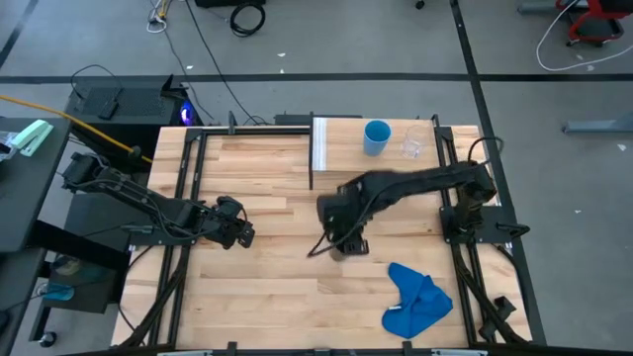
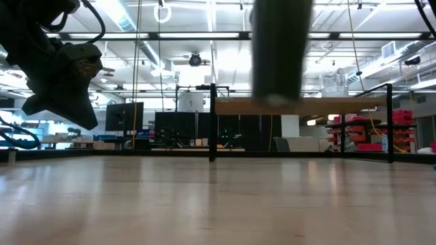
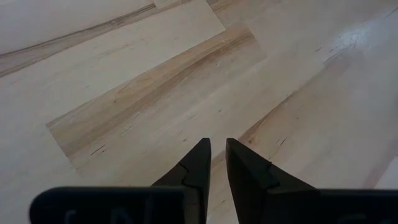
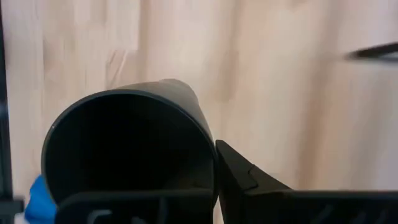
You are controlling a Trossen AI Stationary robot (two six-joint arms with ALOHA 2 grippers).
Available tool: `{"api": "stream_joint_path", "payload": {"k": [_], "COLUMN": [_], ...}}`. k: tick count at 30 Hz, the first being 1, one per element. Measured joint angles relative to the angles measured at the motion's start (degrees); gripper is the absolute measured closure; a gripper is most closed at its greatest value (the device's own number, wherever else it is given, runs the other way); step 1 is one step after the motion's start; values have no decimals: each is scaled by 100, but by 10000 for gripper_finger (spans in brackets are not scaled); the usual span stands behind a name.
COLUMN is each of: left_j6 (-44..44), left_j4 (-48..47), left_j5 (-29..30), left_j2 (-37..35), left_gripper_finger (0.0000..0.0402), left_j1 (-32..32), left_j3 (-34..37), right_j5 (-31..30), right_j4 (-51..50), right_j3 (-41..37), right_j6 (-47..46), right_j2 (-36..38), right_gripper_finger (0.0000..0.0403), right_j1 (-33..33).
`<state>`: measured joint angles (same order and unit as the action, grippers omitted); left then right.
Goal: Stack small to large cups/mugs on shelf
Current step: Put the black cup on the shelf
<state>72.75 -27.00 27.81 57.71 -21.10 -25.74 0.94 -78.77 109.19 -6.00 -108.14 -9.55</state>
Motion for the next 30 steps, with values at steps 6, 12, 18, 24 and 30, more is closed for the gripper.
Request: {"api": "stream_joint_path", "payload": {"k": [6, 12, 18, 24, 30], "left_j6": [0, 0, 0, 0, 0], "left_j4": [1, 35, 81, 84, 83], "left_j5": [0, 0, 0, 0, 0], "left_j2": [0, 0, 0, 0, 0], "left_gripper_finger": [347, 349, 341, 343, 350], "left_j1": [-1, 0, 0, 0, 0], "left_j3": [0, 0, 0, 0, 0], "right_j5": [-576, -728, -595, -282, 33], "right_j4": [-1073, -987, -1095, -997, -846], "right_j3": [1872, 2505, 2545, 2562, 2560], "right_j6": [-15, -87, -28, 180, 340], "right_j2": [101, 431, 532, 319, -128], "right_gripper_finger": [400, 400, 401, 402, 402], "right_j1": [599, 1789, 3252, 4046, 4103]}}
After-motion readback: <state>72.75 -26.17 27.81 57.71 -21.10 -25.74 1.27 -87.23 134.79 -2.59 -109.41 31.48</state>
